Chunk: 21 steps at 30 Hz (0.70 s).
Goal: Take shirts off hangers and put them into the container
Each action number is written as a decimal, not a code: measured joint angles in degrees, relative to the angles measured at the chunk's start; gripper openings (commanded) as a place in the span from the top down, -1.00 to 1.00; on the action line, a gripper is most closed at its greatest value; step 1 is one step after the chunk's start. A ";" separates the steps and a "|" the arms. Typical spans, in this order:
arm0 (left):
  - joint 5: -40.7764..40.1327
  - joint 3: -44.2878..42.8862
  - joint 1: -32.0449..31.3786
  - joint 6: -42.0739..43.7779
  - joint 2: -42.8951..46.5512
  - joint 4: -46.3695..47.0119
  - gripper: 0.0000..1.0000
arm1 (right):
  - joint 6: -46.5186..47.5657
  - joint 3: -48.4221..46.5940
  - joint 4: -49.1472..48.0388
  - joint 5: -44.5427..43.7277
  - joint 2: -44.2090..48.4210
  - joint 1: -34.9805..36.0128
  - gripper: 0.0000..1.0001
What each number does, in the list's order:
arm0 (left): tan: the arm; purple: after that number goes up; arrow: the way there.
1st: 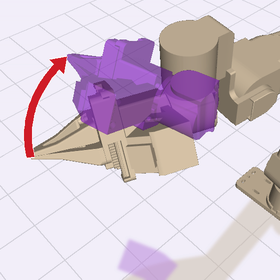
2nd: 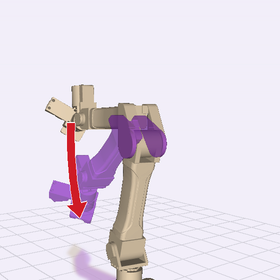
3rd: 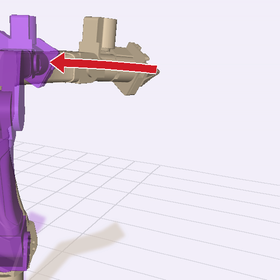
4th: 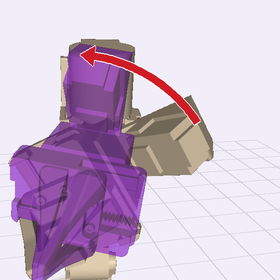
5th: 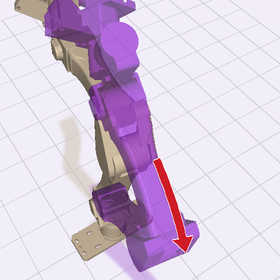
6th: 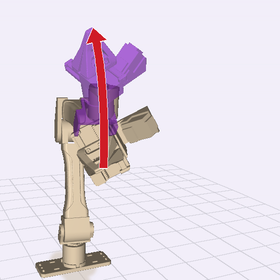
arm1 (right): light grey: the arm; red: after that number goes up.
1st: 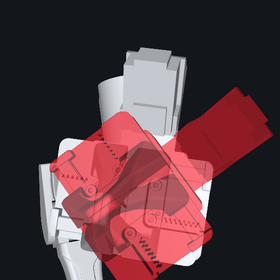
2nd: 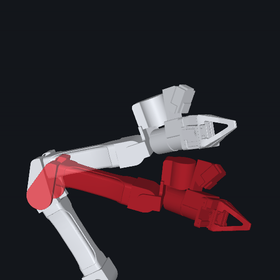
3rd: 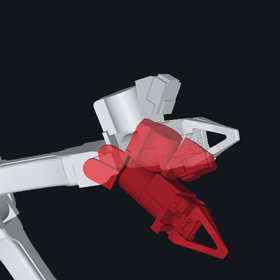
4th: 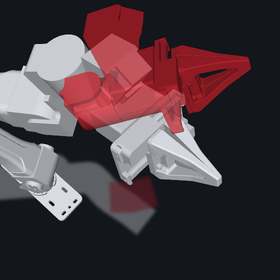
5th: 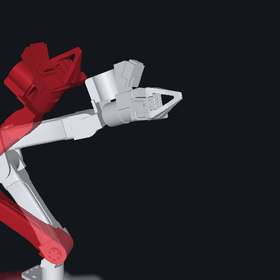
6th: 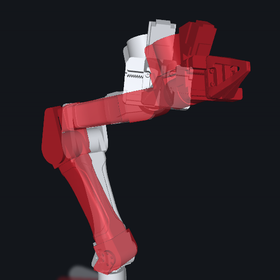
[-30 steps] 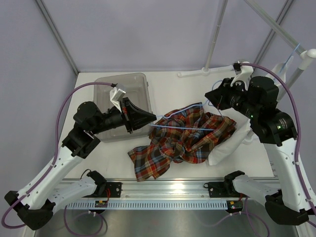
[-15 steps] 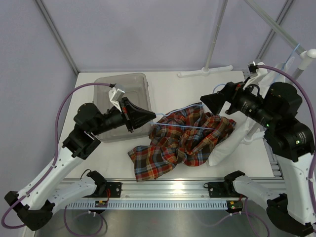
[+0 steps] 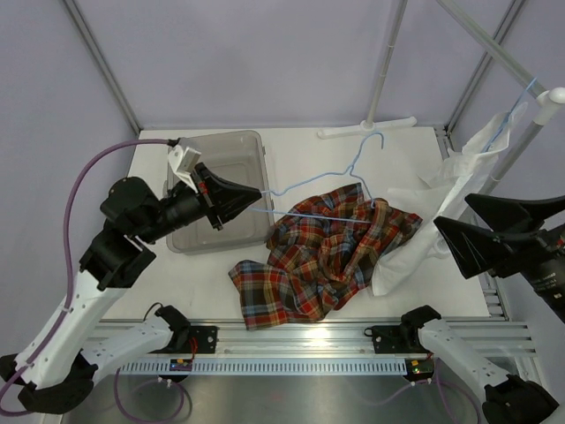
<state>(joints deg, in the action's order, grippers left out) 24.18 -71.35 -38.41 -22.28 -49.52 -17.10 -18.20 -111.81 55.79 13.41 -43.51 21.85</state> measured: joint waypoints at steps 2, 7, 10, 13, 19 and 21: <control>-1.46 0.04 0.00 -0.24 2.16 -3.37 1.00 | -0.09 1.11 0.44 -1.31 1.62 0.02 -0.99; -5.95 -0.68 0.00 -0.22 5.68 -14.05 1.00 | -0.35 5.64 1.70 -4.24 3.21 0.04 -0.99; -7.80 -2.47 0.00 -0.20 5.49 -19.06 1.00 | -0.50 6.99 2.82 -5.27 3.23 0.04 -0.99; -8.09 -2.62 0.00 -0.07 5.77 -20.06 1.00 | -0.57 7.10 3.34 -6.23 3.63 0.07 -0.99; -7.41 4.98 0.00 0.02 10.49 -5.95 1.00 | -0.66 5.33 4.81 -8.39 6.56 0.09 -0.99; -7.26 6.25 0.00 0.02 10.14 -0.98 1.00 | -0.66 3.61 5.73 -9.40 7.65 0.09 -0.99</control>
<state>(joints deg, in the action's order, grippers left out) 16.93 -65.10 -38.41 -22.26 -39.38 -18.09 -18.85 -108.20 61.52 4.01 -35.86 21.93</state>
